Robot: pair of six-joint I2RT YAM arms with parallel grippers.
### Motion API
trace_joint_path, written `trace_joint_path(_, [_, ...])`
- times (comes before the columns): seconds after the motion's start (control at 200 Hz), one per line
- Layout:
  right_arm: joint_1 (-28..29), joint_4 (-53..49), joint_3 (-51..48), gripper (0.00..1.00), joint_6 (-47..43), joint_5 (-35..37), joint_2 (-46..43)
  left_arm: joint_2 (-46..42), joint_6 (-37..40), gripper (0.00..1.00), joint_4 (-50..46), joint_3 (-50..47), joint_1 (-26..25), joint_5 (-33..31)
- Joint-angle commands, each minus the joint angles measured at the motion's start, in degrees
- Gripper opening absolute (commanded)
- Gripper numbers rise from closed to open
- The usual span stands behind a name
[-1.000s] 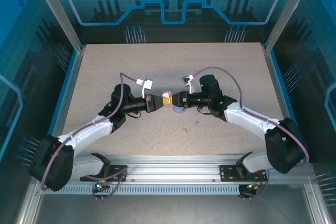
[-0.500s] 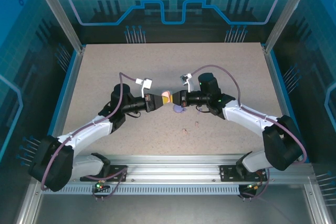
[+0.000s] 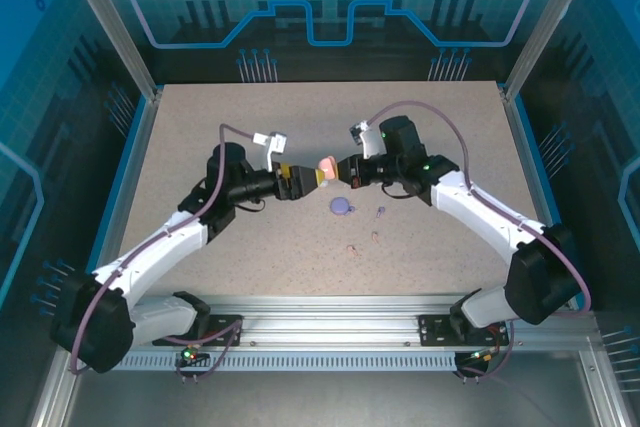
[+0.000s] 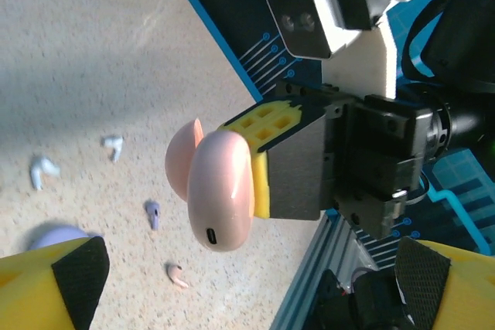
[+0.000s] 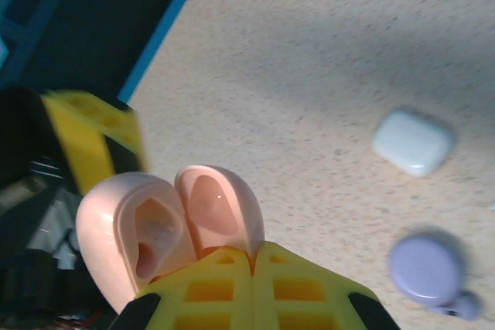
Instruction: Insert the wireless bluetooth earbuds into the charging case
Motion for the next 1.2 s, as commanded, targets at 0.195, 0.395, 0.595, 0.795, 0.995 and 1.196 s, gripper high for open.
trace_joint_path(0.195, [-2.8,-24.6,18.5,0.0,-29.2,9.5,9.5,10.6,24.9,0.99,-35.1,24.3,4.0,8.3])
trace_joint_path(0.395, [-3.2,-26.0,21.3,0.0,-36.1,9.0,12.5,19.8,32.9,0.99,-48.5,35.5,8.8,15.2])
trace_joint_path(0.595, [-3.2,-26.1,21.5,0.0,-37.2,4.8,13.2,29.2,38.4,0.86,-58.2,43.6,9.6,21.3])
trace_joint_path(0.795, [-2.4,-24.7,21.2,0.0,-36.4,2.4,12.1,32.4,39.3,0.76,-58.1,43.6,8.1,23.6])
trace_joint_path(0.995, [-1.7,-24.9,23.2,0.0,-36.0,1.8,12.4,34.5,39.3,0.66,-57.1,43.8,5.8,24.0])
trace_joint_path(1.196, [-0.5,-26.1,25.7,0.0,-36.1,2.0,13.2,35.8,39.5,0.61,-56.8,44.5,4.8,24.4])
